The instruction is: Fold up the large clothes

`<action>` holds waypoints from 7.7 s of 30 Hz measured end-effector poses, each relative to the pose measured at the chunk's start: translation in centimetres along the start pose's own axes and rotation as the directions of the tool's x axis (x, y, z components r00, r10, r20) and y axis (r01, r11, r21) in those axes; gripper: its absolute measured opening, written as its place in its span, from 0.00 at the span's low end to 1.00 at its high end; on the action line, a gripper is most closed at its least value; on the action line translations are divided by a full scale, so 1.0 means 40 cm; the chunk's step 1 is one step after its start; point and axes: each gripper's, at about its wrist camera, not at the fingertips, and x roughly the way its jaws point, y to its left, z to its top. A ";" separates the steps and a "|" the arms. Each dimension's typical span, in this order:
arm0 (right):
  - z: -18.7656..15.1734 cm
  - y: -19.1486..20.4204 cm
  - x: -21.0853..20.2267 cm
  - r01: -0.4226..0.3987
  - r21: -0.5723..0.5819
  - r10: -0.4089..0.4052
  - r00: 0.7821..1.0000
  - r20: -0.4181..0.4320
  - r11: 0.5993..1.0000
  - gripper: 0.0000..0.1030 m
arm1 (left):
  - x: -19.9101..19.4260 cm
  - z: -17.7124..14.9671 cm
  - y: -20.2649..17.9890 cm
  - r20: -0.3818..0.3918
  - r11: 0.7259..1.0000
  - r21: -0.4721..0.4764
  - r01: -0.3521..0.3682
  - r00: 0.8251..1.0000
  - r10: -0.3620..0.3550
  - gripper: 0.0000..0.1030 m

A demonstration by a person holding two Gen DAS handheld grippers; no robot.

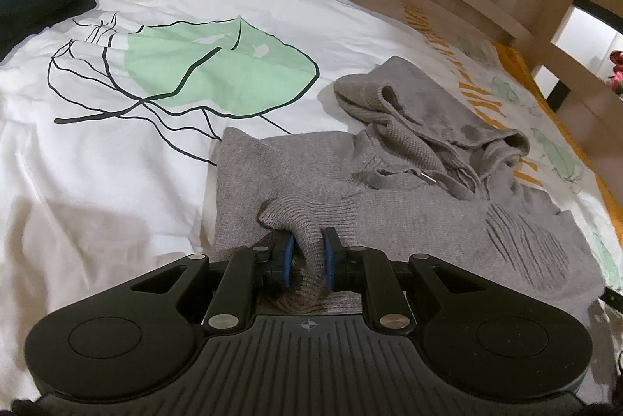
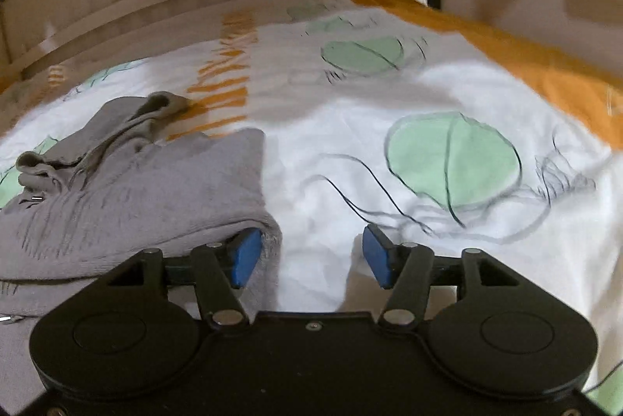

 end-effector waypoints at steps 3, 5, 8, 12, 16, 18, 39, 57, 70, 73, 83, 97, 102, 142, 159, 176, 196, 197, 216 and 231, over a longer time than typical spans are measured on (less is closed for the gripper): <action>-0.001 -0.023 -0.014 0.056 0.028 -0.055 0.998 -0.017 0.998 0.48 | 0.000 -0.001 0.001 0.002 1.000 -0.003 0.002 1.000 -0.002 0.17; 0.006 -0.045 -0.032 0.024 0.086 -0.023 1.000 -0.007 0.996 0.50 | 0.000 -0.001 -0.002 0.003 1.000 0.001 0.000 1.000 0.000 0.17; 0.033 -0.020 -0.051 -0.040 0.039 0.038 0.998 0.046 0.998 0.54 | -0.001 0.000 -0.006 0.003 1.000 0.009 -0.003 1.000 0.003 0.17; 0.058 0.028 -0.011 -0.069 -0.017 0.069 0.998 0.012 0.997 0.53 | -0.005 -0.004 -0.004 0.009 1.000 0.005 0.001 1.000 -0.001 0.17; 0.010 0.034 0.026 -0.072 -0.046 0.069 0.996 -0.048 0.996 0.54 | -0.020 -0.016 -0.002 0.021 1.000 0.011 0.005 1.000 -0.005 0.21; -0.001 0.025 0.007 -0.065 -0.060 0.063 0.997 -0.040 0.996 0.55 | -0.034 -0.028 -0.013 0.026 0.999 0.054 -0.009 1.000 0.007 0.25; 0.027 0.033 0.009 -0.142 0.019 0.143 0.982 -0.120 0.990 0.71 | -0.145 -0.109 -0.044 -0.017 0.988 0.152 -0.019 1.000 0.022 0.52; -0.003 -0.011 -0.238 -0.319 0.022 0.319 0.937 -0.145 0.947 0.75 | -0.319 -0.135 -0.031 -0.039 0.997 0.067 0.024 0.999 -0.022 0.73; 0.242 0.187 -0.051 -0.446 -0.118 0.437 0.894 -0.096 0.887 0.75 | -0.093 0.185 -0.168 0.048 0.976 0.217 0.035 0.998 -0.047 0.73; 0.295 0.220 0.037 -0.458 -0.113 0.449 0.889 -0.095 0.882 0.74 | -0.001 0.242 -0.161 0.034 0.987 0.144 0.068 0.997 -0.073 0.73; 0.403 0.281 0.315 -0.423 -0.041 0.417 0.903 -0.102 0.905 0.71 | 0.238 0.337 -0.131 -0.005 0.996 0.050 0.072 0.997 -0.072 0.72; 0.265 0.201 0.409 -0.437 0.052 0.437 0.874 -0.210 0.898 0.19 | 0.298 0.288 -0.022 -0.058 0.993 0.103 -0.056 0.996 0.062 0.28; 0.335 0.196 0.355 -0.457 -0.021 0.449 0.882 -0.144 0.889 0.46 | 0.256 0.352 -0.032 -0.023 0.994 0.112 -0.013 1.000 0.016 0.36; 0.352 0.357 0.125 -0.536 -0.439 0.600 0.800 0.007 0.721 0.09 | -0.010 0.197 -0.212 0.197 0.804 0.577 0.139 0.933 -0.303 0.06; 0.121 0.252 -0.112 -0.628 -0.253 0.606 0.778 -0.166 0.736 0.51 | -0.170 -0.015 -0.138 -0.078 0.849 0.403 0.343 0.937 -0.341 0.39; 0.035 0.322 -0.010 -0.555 0.169 0.577 0.746 -0.331 0.815 0.17 | -0.023 0.044 -0.037 -0.043 0.912 -0.169 0.373 0.922 -0.385 0.59; 0.011 0.227 -0.109 -0.593 0.165 0.614 0.746 -0.257 0.788 0.57 | 0.032 0.067 -0.005 0.004 0.890 -0.235 0.391 0.916 -0.401 0.65; 0.033 0.218 -0.112 -0.582 0.141 0.598 0.768 -0.228 0.801 0.57 | 0.036 0.069 -0.007 0.001 0.890 -0.236 0.389 0.916 -0.400 0.65; 0.125 0.171 0.029 -0.429 0.176 0.447 0.891 -0.081 0.886 0.11 | 0.025 0.109 -0.013 0.001 0.970 -0.009 0.242 0.970 -0.242 0.08; 0.096 0.139 0.012 -0.343 0.092 0.348 0.936 -0.049 0.935 0.58 | -0.052 0.126 0.015 0.059 0.982 -0.011 0.191 0.980 -0.190 0.52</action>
